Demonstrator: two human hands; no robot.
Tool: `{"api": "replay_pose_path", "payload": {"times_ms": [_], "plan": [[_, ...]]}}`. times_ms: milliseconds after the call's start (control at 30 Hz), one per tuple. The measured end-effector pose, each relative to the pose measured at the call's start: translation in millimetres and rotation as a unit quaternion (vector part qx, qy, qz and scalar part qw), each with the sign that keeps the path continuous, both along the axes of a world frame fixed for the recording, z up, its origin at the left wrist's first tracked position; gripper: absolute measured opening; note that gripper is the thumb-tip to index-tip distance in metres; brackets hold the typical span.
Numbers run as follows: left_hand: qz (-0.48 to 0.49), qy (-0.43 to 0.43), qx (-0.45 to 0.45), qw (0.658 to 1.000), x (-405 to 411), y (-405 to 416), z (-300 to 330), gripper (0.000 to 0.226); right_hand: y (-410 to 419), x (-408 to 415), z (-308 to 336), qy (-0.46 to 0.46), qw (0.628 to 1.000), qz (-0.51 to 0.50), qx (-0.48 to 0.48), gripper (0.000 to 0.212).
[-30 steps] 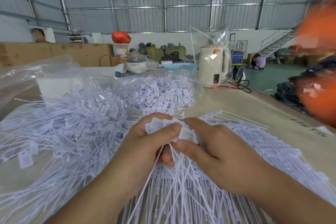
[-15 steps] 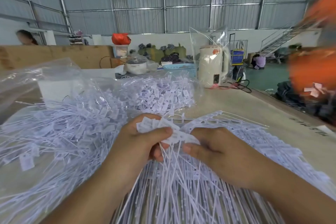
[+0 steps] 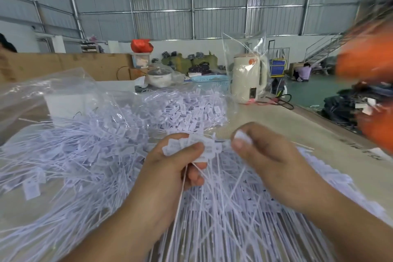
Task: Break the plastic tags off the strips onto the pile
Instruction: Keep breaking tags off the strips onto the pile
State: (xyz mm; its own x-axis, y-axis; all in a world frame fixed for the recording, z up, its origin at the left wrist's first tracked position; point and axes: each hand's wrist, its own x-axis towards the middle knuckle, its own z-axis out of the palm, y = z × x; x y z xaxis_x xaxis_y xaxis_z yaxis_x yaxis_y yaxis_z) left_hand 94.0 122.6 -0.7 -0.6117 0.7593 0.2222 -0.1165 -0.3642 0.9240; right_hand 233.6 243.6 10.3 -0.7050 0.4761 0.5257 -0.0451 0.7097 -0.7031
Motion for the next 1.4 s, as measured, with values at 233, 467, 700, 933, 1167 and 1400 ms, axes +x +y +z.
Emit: {"api": "replay_pose_path", "payload": {"times_ms": [233,467,700,933,1167,1400], "plan": [[-0.049,0.1,-0.026,0.993,0.0,-2.2,-1.2,0.011,-8.5,-12.5,-11.2,-0.115,0.979,0.083,0.144,0.058],[-0.028,0.15,-0.058,0.987,-4.2,-1.8,-3.2,0.027,-14.9,-11.1,-12.6,-0.176,0.963,0.051,0.196,0.079],[0.023,0.136,-0.012,0.99,-12.4,-3.5,0.9,0.018,1.5,-4.7,-6.5,-0.114,0.986,0.066,0.106,0.024],[0.03,0.08,0.017,0.996,-1.7,2.2,3.9,0.023,-7.9,-12.2,-8.2,-0.012,1.0,0.008,-0.017,0.038],[0.037,-0.037,0.009,0.999,-14.3,-0.4,2.3,0.02,8.0,3.1,10.3,0.139,0.977,-0.075,-0.141,0.039],[-0.031,0.118,-0.006,0.993,-8.0,-1.5,0.8,0.011,-4.2,-18.7,-17.6,-0.011,0.981,0.155,-0.115,0.033]]}}
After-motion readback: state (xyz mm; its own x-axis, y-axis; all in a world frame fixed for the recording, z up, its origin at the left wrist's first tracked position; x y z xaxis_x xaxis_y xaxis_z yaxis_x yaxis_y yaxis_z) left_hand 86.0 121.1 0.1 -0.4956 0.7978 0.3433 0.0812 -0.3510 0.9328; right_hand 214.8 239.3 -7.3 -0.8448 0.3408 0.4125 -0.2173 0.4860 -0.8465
